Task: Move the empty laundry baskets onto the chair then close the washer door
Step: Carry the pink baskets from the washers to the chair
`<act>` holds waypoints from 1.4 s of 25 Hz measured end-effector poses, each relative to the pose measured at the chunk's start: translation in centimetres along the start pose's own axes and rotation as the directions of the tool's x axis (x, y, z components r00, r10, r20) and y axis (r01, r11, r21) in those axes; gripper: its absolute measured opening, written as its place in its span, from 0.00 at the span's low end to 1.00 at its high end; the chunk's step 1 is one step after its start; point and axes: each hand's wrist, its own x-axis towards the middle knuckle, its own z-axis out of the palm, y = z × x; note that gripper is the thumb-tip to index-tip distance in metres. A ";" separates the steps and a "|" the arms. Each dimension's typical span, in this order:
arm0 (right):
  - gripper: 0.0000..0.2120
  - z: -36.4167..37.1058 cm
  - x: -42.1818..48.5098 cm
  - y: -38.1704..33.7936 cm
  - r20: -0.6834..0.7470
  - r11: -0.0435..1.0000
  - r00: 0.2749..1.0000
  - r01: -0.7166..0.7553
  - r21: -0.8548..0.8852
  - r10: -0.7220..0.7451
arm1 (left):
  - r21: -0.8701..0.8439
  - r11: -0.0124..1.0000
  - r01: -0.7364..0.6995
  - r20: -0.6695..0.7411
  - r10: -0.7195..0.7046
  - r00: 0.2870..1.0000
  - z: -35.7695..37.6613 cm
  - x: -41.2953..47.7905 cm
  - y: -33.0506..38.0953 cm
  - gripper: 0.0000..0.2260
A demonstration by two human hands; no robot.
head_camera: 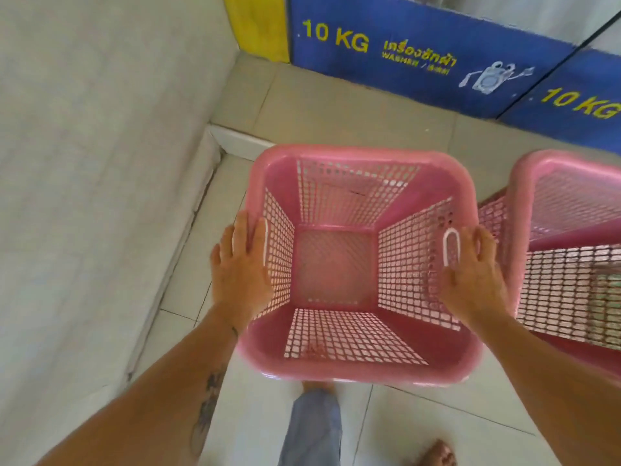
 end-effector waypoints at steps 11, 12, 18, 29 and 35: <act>0.39 -5.7 -6.7 0.0 -0.093 0.973 0.982 0.143 -0.180 -0.162 | -0.110 0.992 -0.056 -0.129 0.041 0.991 -6.5 -5.1 -2.2 0.35; 0.39 -6.9 -8.8 0.1 -0.085 0.976 0.985 0.137 -0.167 -0.153 | -0.133 0.989 -0.066 -0.139 0.048 0.989 -7.9 -6.9 -2.2 0.34; 0.37 -12.6 -25.1 3.4 -0.210 0.992 0.970 0.111 -0.058 -0.121 | -0.187 0.970 -0.152 -0.186 0.117 0.976 -14.8 -20.2 -1.2 0.32; 0.42 -21.4 -54.9 16.1 -0.276 0.958 0.924 -0.220 0.185 0.265 | -0.226 0.867 -0.443 -0.259 0.385 0.886 -24.7 -41.1 11.6 0.34; 0.40 -23.1 -58.8 18.5 -0.354 0.937 0.875 -0.261 0.230 0.331 | -0.118 0.816 -0.566 -0.264 0.523 0.810 -26.3 -41.6 15.1 0.33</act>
